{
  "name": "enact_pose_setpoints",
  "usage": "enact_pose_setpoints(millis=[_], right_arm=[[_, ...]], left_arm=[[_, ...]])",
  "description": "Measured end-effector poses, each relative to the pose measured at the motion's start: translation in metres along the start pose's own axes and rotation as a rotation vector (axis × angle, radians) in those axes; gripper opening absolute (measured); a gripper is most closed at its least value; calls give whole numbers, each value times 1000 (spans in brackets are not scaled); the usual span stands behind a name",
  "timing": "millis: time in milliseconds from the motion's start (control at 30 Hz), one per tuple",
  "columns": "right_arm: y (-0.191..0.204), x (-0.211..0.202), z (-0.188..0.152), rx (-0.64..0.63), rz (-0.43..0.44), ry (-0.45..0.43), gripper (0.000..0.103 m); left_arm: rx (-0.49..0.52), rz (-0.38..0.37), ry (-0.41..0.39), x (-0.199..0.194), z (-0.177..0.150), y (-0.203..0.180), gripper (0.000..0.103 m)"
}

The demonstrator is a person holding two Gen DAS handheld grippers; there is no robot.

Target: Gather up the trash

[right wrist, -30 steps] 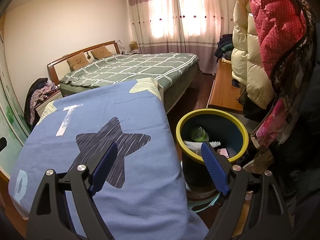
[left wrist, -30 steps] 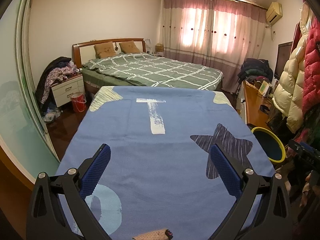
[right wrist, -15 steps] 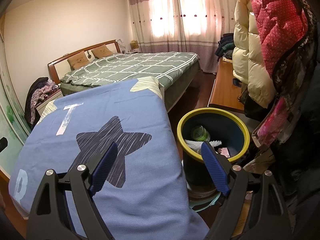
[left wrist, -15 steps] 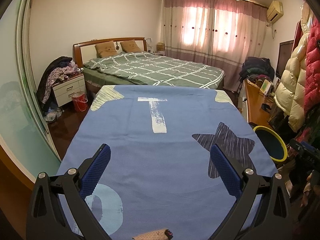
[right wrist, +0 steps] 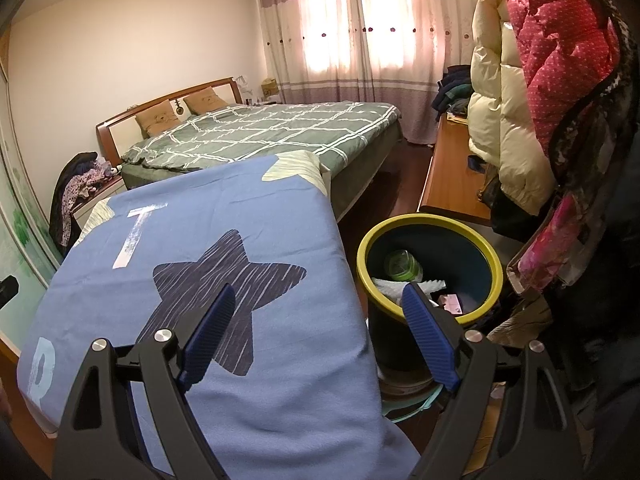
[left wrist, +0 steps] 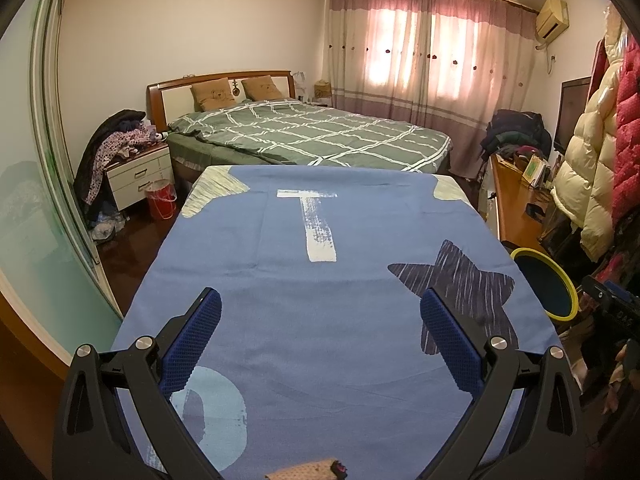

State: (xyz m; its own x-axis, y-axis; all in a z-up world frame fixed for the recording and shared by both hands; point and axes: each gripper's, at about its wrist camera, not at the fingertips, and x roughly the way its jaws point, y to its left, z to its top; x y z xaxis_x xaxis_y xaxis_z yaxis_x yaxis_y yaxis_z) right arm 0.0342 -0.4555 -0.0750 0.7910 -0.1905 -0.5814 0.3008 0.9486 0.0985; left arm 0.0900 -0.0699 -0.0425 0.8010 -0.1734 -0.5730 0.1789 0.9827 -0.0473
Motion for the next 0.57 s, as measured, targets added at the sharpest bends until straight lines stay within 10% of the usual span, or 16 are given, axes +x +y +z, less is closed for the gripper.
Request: enact_pose_setpoints(millis=[367,567], right_arm=[[13,22,2,-10,34,39,84],[49,89,19,-42,125,114,96]], left_arm=[[15,3,8,18,0,1,98],[-12,66,120,92,11,25,98]])
